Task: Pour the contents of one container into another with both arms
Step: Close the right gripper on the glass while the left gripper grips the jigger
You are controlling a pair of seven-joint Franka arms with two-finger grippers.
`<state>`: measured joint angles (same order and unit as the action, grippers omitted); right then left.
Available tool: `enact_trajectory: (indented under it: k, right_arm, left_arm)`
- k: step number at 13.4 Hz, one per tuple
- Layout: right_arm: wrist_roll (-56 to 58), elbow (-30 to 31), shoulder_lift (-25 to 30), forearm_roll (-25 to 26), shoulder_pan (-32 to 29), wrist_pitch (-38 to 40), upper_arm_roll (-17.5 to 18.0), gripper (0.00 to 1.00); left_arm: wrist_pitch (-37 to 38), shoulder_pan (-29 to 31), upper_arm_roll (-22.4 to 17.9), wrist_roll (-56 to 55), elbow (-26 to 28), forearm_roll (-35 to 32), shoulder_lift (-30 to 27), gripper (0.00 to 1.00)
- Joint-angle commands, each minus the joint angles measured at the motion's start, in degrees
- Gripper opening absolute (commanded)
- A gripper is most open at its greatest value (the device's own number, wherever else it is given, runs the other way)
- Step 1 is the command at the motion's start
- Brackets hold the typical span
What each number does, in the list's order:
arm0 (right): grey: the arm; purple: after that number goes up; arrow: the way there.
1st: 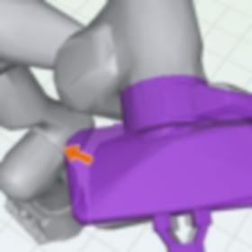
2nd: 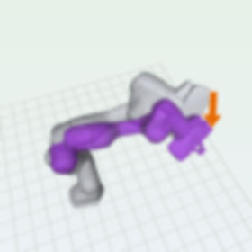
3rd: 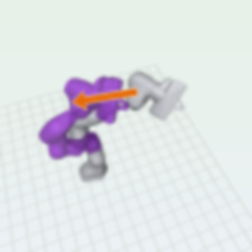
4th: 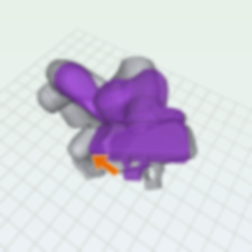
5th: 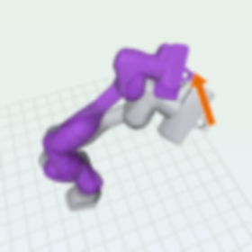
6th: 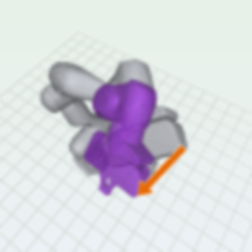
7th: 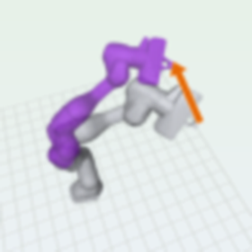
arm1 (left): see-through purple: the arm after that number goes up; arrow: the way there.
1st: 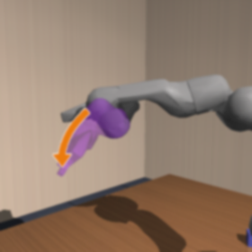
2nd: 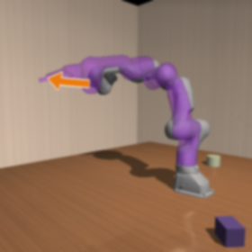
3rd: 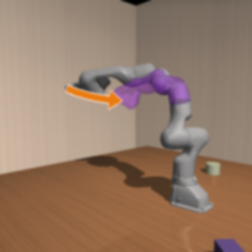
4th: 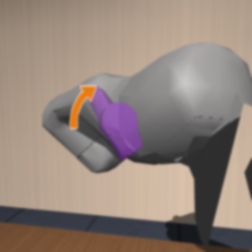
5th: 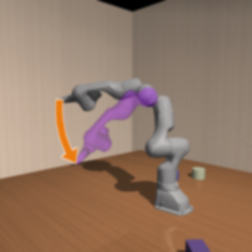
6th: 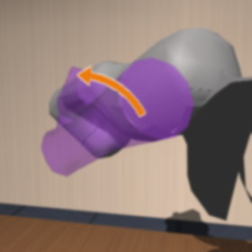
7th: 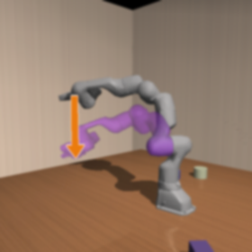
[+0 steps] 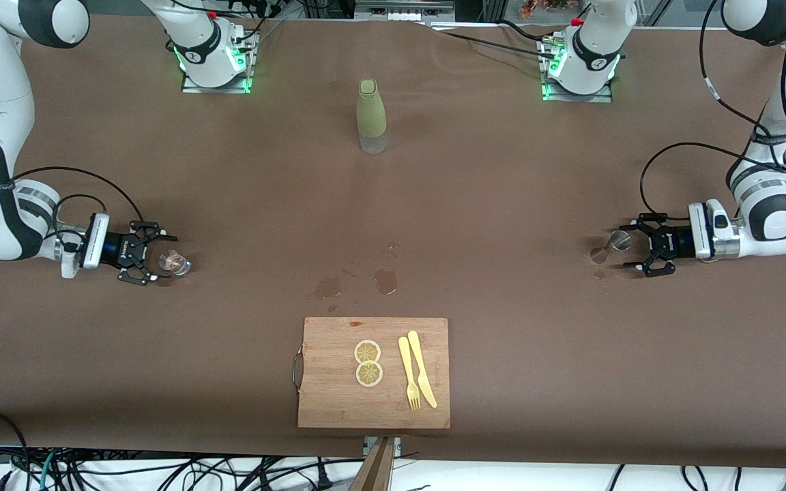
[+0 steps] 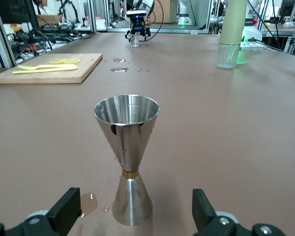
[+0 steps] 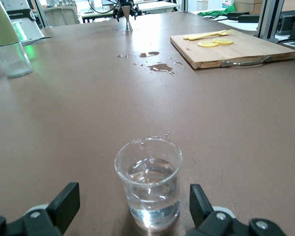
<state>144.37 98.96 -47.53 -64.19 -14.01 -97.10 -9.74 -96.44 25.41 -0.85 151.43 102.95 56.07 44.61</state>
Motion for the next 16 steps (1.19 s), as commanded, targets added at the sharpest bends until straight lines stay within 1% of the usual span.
enact_trajectory:
  k: [1, 2, 6, 7, 9, 12, 13, 14, 16]
  right_arm:
    - [0.7, -1.3, -1.0, -2.0, -0.1, 0.9, 0.1, 0.99]
    - [0.7, -1.3, -1.2, -2.3, 0.0, 0.9, 0.1, 0.99]
    - [0.7, -1.4, -1.8, -3.2, 0.6, 0.9, 0.5, 0.99]
    - [0.6, -1.4, -1.9, -3.2, 0.8, 0.9, 0.5, 0.99]
    - [0.6, -1.4, -2.1, -3.2, 0.9, 0.9, 0.6, 0.99]
    - [0.6, -1.4, -2.6, -3.2, 1.3, 0.9, 0.7, 0.99]
    - [0.6, -1.4, -2.6, -3.5, 1.4, 0.9, 0.7, 0.99]
    - [0.7, -1.4, -2.7, -4.5, 1.6, 0.9, 0.8, 0.99]
    - [0.7, -1.4, -2.9, -5.1, 1.7, 1.0, 0.8, 0.99]
  left_arm:
    - [2.1, -0.1, -0.4, 3.4, -1.5, 2.6, 1.4, 0.99]
    - [2.1, -0.3, -0.4, 3.5, -1.5, 3.1, 1.5, 0.98]
    - [2.0, -0.7, 0.1, 3.5, -1.5, 4.0, 2.0, 0.96]
    - [2.0, -1.1, 0.1, 3.6, -1.5, 4.0, 2.1, 0.94]
    - [2.0, -1.2, 0.2, 3.6, -1.5, 4.1, 2.5, 0.85]
    - [1.9, -1.9, 0.2, 3.5, -1.4, 4.9, 2.6, 0.84]
    - [2.0, -1.9, 0.3, 3.5, -1.4, 4.9, 2.6, 0.81]
    - [2.0, -1.9, 0.2, 3.6, -1.5, 4.9, 2.5, 0.72]
    - [1.9, -1.9, 0.3, 3.6, -1.4, 4.8, 2.6, 0.52]
